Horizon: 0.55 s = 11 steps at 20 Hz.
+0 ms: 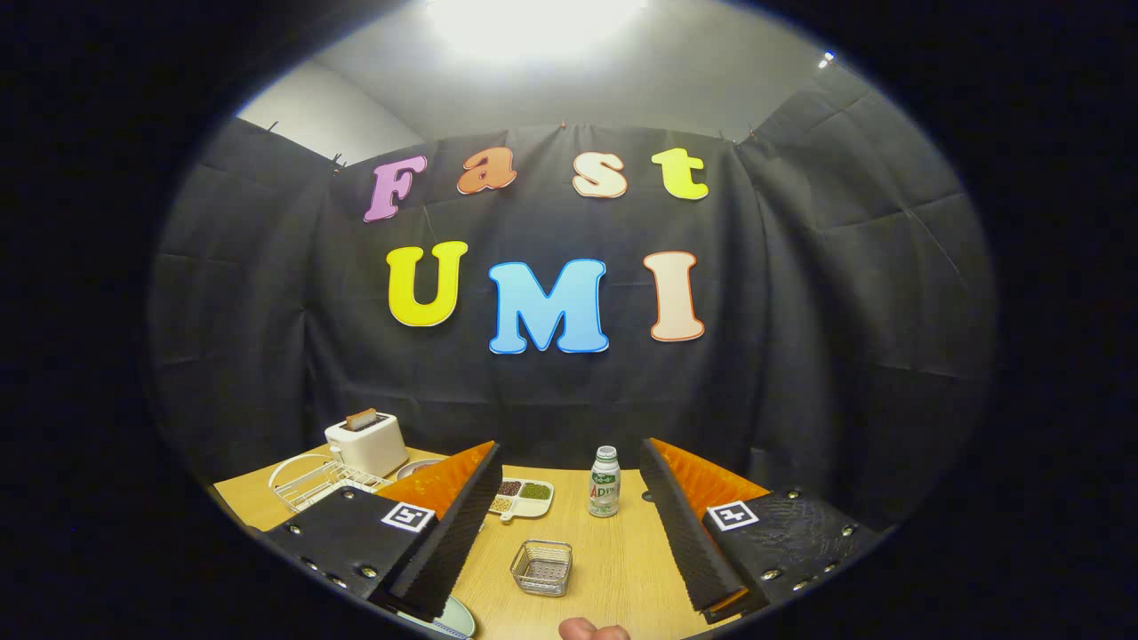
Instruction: Take the plate from the dish rack, then take the spoon from the basket and place it into the plate.
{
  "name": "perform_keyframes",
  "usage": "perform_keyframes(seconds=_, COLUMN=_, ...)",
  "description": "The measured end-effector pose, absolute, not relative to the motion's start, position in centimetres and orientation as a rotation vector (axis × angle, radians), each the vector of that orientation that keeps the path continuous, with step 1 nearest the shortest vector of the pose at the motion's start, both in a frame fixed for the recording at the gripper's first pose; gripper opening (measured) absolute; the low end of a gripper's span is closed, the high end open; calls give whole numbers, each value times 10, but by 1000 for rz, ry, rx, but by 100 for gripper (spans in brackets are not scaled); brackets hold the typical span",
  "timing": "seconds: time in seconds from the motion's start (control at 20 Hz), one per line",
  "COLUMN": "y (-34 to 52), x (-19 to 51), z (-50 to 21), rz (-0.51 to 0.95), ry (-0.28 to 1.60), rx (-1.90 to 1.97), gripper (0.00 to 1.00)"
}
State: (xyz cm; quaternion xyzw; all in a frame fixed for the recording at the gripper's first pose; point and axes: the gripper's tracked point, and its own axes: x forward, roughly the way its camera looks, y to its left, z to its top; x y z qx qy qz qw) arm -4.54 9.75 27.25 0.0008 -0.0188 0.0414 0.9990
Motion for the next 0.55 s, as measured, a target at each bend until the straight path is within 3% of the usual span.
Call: perform_keyframes(seconds=0.55, y=60, x=-16, z=233, rz=62, ry=-71, rx=65, gripper=96)
